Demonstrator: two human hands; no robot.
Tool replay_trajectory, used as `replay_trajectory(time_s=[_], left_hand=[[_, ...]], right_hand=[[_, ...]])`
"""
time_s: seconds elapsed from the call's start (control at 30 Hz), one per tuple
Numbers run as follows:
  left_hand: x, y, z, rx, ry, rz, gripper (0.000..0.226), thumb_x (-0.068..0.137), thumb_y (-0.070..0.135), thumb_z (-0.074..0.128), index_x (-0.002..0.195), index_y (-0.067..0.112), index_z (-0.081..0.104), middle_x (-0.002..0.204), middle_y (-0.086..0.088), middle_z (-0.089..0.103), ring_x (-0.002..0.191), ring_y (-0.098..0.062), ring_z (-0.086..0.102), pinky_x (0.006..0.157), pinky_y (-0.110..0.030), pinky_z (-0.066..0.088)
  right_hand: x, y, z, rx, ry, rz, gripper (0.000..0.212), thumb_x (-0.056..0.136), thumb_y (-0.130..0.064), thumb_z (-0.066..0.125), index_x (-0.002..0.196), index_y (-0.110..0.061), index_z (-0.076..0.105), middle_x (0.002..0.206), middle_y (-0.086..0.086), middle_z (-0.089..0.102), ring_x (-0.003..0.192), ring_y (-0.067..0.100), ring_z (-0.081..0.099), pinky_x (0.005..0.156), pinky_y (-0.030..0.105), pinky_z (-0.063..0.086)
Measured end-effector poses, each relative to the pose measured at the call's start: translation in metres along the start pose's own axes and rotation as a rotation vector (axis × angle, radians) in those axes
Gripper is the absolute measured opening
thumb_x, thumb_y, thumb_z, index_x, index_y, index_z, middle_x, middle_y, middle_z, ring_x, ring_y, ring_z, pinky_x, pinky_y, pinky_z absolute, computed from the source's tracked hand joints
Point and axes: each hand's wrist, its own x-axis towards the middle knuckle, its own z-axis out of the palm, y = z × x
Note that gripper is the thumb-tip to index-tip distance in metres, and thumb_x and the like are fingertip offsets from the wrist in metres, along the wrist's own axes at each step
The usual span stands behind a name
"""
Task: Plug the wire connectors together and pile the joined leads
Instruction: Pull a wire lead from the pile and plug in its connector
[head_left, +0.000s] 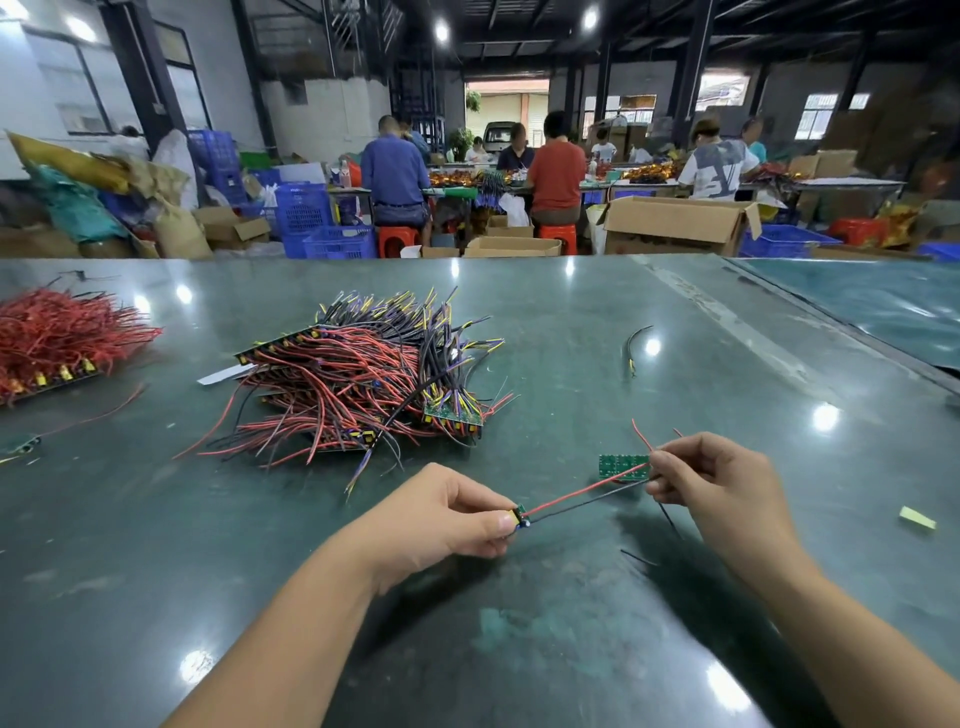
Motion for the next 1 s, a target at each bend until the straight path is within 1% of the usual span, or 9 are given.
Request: replay_trajectory(time_s=[0.2,0.27,0.33,0.4,0.47,0.53,0.67,0.83,1.0], left_hand=[[0.001,-0.002,0.003,0.000,0.019,0.011,0.011,0.087,0.004,0.064,0.090,0.007,0.074,0.072,-0.003,0.068,0.066,-0.007,0.063,0.069,-0.019,0.054],[0.002,-0.003,0.005,-0.022,0.074,0.030,0.011,0.088,0.003,0.064,0.090,0.007,0.074,0.071,-0.002,0.067,0.066,-0.007,0.062,0.069,-0.019,0.054],[0.003,-0.003,0.006,-0.047,0.118,0.061,0.013,0.087,0.002,0.064,0.087,0.009,0.074,0.070,0.000,0.068,0.066,-0.006,0.062,0.070,-0.019,0.054],[0.002,-0.001,0.007,-0.048,0.098,0.092,0.016,0.088,0.002,0.063,0.086,0.013,0.074,0.070,0.002,0.069,0.067,-0.005,0.062,0.069,-0.019,0.053],[0.000,0.000,0.010,-0.036,0.037,0.110,0.017,0.088,0.002,0.062,0.088,0.015,0.074,0.073,0.001,0.069,0.069,-0.005,0.061,0.069,-0.018,0.051],[0.000,-0.001,0.013,-0.016,-0.005,0.116,0.017,0.089,0.004,0.062,0.091,0.015,0.074,0.077,-0.001,0.069,0.072,-0.006,0.061,0.072,-0.019,0.052],[-0.002,-0.001,0.012,0.007,-0.046,0.117,0.018,0.088,0.004,0.064,0.090,0.018,0.075,0.077,0.002,0.070,0.072,-0.006,0.062,0.073,-0.020,0.052],[-0.006,0.005,0.003,0.188,-0.153,0.126,0.016,0.088,0.004,0.064,0.095,0.015,0.073,0.081,-0.004,0.067,0.074,-0.011,0.058,0.078,-0.025,0.050],[-0.009,0.010,-0.007,0.215,-0.149,0.138,0.017,0.088,0.002,0.064,0.095,0.015,0.073,0.073,0.007,0.065,0.066,0.000,0.054,0.067,-0.013,0.044]], right_hand=[[0.001,0.004,-0.002,-0.114,0.023,-0.043,0.017,0.086,-0.005,0.066,0.073,-0.016,0.067,0.061,0.001,0.068,0.065,0.023,0.069,0.063,0.028,0.057],[-0.001,0.001,-0.004,-0.395,0.091,-0.149,0.009,0.085,-0.017,0.069,0.094,-0.019,0.068,0.088,0.001,0.072,0.093,0.028,0.066,0.083,0.028,0.047],[-0.003,-0.001,-0.006,-0.699,0.216,-0.389,0.048,0.086,-0.027,0.069,0.127,-0.006,0.055,0.126,0.014,0.059,0.120,0.031,0.045,0.105,0.024,0.023],[-0.013,-0.010,-0.001,-0.769,0.145,-0.673,0.054,0.088,-0.034,0.054,0.134,-0.007,0.050,0.137,0.011,0.051,0.128,0.031,0.033,0.112,0.027,0.010],[-0.026,-0.015,0.011,-0.821,-0.089,-0.832,0.046,0.093,-0.042,0.040,0.126,-0.016,0.059,0.127,-0.003,0.059,0.125,0.028,0.038,0.107,0.041,0.022],[-0.036,-0.018,0.020,-0.875,-0.319,-0.863,0.041,0.094,-0.044,0.038,0.112,-0.021,0.067,0.103,-0.011,0.067,0.111,0.019,0.047,0.095,0.037,0.036],[-0.037,-0.021,0.024,-0.905,-0.603,-0.565,0.040,0.095,-0.054,0.026,0.105,-0.033,0.059,0.088,-0.013,0.064,0.085,0.011,0.056,0.074,0.032,0.046],[-0.035,-0.018,0.013,-0.753,-0.698,-0.558,0.021,0.096,-0.043,0.045,0.092,-0.028,0.059,0.065,-0.012,0.052,0.061,0.007,0.043,0.063,0.035,0.044],[-0.032,-0.024,0.014,-0.690,-0.708,-0.455,0.017,0.095,-0.034,0.052,0.083,-0.028,0.062,0.057,-0.005,0.048,0.053,0.014,0.038,0.050,0.025,0.029]])
